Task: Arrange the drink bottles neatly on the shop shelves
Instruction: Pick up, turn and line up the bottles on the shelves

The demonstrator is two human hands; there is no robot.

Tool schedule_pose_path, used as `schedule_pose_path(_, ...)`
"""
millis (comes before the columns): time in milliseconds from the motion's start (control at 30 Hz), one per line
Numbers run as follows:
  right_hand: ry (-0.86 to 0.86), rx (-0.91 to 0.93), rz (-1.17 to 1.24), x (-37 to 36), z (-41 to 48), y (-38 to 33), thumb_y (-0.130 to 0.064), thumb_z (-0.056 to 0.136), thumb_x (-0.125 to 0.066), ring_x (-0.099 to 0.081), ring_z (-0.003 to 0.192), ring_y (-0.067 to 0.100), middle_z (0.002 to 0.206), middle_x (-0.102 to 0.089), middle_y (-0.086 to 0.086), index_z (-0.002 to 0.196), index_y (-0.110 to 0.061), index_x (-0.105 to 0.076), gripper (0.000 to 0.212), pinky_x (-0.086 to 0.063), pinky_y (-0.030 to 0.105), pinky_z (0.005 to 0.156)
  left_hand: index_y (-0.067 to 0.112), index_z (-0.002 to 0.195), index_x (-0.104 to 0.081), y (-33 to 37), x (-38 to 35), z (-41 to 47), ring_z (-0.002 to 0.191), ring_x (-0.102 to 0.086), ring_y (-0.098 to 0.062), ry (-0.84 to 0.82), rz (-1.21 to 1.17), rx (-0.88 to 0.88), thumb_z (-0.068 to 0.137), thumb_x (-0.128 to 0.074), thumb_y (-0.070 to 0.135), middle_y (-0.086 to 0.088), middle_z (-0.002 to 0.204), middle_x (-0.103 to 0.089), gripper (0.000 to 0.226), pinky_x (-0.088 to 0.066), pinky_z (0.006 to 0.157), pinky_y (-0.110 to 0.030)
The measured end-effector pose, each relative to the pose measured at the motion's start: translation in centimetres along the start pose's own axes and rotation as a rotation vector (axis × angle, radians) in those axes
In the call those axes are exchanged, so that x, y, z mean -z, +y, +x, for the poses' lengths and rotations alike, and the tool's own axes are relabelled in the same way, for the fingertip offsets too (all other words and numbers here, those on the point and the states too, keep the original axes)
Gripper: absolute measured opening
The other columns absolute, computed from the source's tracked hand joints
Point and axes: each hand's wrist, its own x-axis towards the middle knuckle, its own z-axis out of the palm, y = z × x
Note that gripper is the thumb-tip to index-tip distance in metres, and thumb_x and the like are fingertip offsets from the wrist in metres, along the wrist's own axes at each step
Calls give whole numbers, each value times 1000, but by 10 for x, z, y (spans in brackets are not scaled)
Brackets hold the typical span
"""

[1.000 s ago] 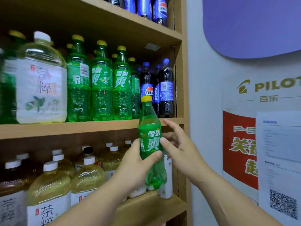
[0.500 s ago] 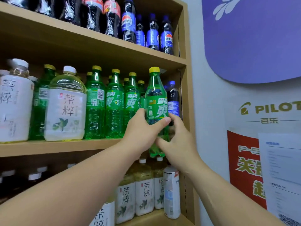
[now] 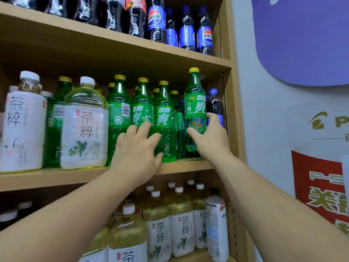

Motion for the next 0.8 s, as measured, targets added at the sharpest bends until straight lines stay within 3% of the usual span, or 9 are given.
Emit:
schedule_pose_path(100,7,-24,-25,-11,4,10,-41,91,-73,-58,118,26,134,-60,3,150,-20,-34,74,-40,30,85,27,126,-68,-4,-12,-2,117,-47,-33,19,44,-14,88,-59,56,-7,150,-46,49,-46,88,-48)
schedule_pose_path(267,-36,-17,-47,-34,-2,25,-48,84,-78,-56,128,22,143,-57,2,152,-28,-33,83,-45,33,92,29,127,-67,-1,-18,1,117,-45,-33,53,99,-22,90,-49,59,-7,154,-43,51,-43,88,-48)
schedule_pose_path(433,-66,-4,-72,-41,1,23,-52,80,-81,-54,131,25,144,-57,5,152,-28,-31,90,-46,39,101,32,134,-64,-4,-21,0,114,-45,-34,80,130,-45,92,-43,54,-8,154,-45,52,-43,87,-48)
schedule_pose_path(633,-125,-79,-59,-41,10,25,-55,75,-84,-57,125,26,139,-60,5,143,-28,-38,87,-49,42,99,29,133,-65,-2,-23,-1,112,-46,-36,74,132,-64,91,-42,51,-10,152,-47,52,-43,87,-48)
schedule_pose_path(800,-151,-31,-164,-40,-2,23,-59,88,-69,-56,125,32,139,-58,11,153,-22,-28,86,-46,40,92,30,135,-63,-2,-24,-1,114,-46,-37,80,119,-55,92,-43,50,-10,154,-45,52,-42,88,-48)
